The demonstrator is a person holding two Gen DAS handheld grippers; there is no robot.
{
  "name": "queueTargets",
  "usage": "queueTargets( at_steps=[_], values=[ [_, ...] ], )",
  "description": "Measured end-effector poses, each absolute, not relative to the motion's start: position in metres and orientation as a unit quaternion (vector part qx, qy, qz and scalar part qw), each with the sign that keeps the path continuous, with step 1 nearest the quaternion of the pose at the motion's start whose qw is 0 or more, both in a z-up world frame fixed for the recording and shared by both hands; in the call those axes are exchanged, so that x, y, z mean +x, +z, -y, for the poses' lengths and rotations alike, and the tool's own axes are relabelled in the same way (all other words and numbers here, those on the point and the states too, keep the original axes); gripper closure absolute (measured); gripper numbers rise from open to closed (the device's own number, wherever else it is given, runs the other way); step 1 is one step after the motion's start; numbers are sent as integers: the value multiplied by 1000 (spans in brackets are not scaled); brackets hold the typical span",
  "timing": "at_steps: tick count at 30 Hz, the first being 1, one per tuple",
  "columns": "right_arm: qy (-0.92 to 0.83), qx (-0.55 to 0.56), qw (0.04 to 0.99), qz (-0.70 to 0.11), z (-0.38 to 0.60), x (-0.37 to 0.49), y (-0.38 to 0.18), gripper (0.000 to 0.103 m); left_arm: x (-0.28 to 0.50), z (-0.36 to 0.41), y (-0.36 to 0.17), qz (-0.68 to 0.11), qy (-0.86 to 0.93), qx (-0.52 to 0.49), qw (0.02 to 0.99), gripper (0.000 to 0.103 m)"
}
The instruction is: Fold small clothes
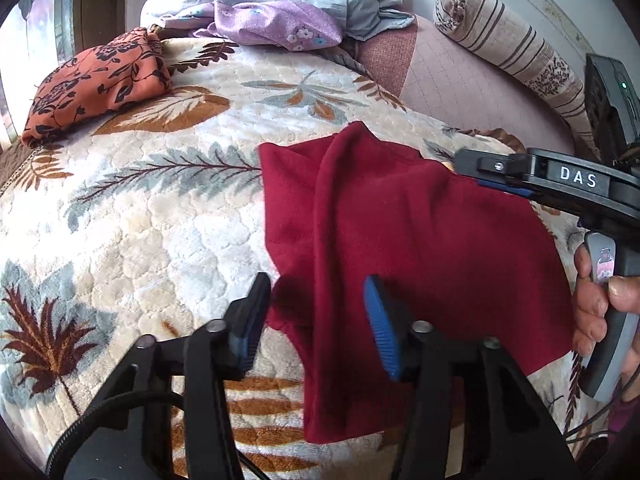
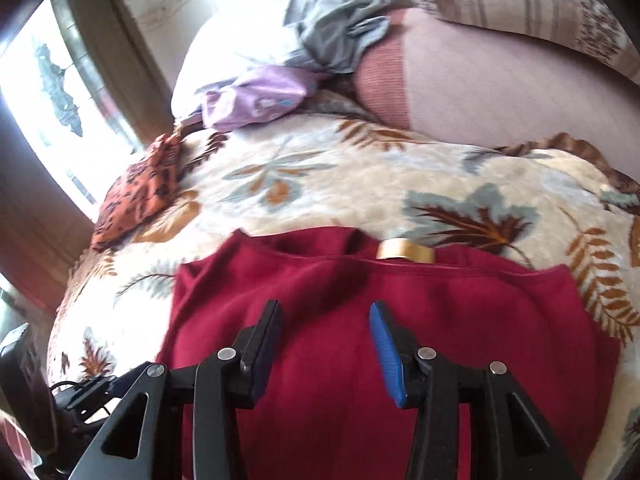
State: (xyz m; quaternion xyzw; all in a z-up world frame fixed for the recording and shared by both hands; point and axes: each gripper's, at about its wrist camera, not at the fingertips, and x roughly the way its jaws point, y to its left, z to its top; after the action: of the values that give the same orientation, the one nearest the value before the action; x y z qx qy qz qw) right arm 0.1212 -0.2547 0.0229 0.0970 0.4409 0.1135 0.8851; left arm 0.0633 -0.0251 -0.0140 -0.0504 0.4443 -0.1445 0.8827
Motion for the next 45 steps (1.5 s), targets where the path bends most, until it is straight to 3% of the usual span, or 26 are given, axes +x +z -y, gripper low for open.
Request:
queueTargets(
  at_steps=[6,13,16,23,25,27,29,31,42,45],
  values=[
    [161,66,869,-464,176,152,11,58,67,-3,-16,-452,-110,-69,882,38],
    [167,98,841,-504,150,192,-23,59,74,-10,-23,-464,-95,-59,879,38],
    [151,55,858,-489,142,196,-22,91,76,-10,-24,-467,-96,-60,877,38],
    [155,29,858,-490,127,202,-34,94,80,-11,-24,-471,-99,-67,874,38],
    [156,26,857,-490,126,200,-28,93,80,-11,-25,-471,-97,-67,874,38],
    [160,32,851,-500,126,199,-22,84,81,-11,-25,-470,-97,-70,874,38],
    [160,26,846,-508,125,196,-19,49,80,-11,-25,-470,-98,-69,875,38],
    [164,16,846,-507,120,192,-16,35,80,-11,-25,-470,-97,-68,875,38],
    [135,-77,847,-508,91,192,-35,30,81,-15,-26,-474,-101,-89,870,38],
    [133,-70,855,-497,100,188,-30,50,82,-17,-24,-475,-119,-113,865,38]
  ],
)
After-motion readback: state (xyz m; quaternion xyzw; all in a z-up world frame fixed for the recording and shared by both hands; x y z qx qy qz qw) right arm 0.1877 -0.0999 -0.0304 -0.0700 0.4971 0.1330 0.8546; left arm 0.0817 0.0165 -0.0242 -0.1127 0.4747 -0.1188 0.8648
